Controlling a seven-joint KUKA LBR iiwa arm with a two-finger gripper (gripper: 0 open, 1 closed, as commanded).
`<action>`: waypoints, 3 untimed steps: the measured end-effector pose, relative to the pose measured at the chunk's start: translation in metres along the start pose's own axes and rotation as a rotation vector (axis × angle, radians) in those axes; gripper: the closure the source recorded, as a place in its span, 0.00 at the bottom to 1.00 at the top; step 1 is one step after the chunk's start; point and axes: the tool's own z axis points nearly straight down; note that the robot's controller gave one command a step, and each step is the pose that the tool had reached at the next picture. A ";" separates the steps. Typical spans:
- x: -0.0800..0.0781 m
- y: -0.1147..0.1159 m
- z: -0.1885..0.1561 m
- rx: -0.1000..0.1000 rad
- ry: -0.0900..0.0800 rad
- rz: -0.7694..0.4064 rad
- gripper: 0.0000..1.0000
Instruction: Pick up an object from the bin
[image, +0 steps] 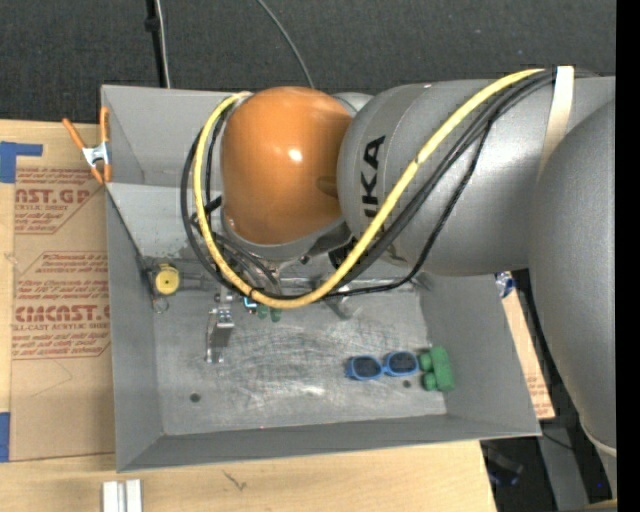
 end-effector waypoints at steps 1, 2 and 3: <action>0.041 -0.055 0.085 0.004 0.004 0.078 0.00; 0.016 -0.151 0.164 -0.004 -0.015 -0.141 0.00; 0.042 -0.103 0.159 -0.002 -0.012 -0.202 0.00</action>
Offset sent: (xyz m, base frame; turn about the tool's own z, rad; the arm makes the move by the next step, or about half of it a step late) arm -0.0380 -0.0527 -0.0794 0.0751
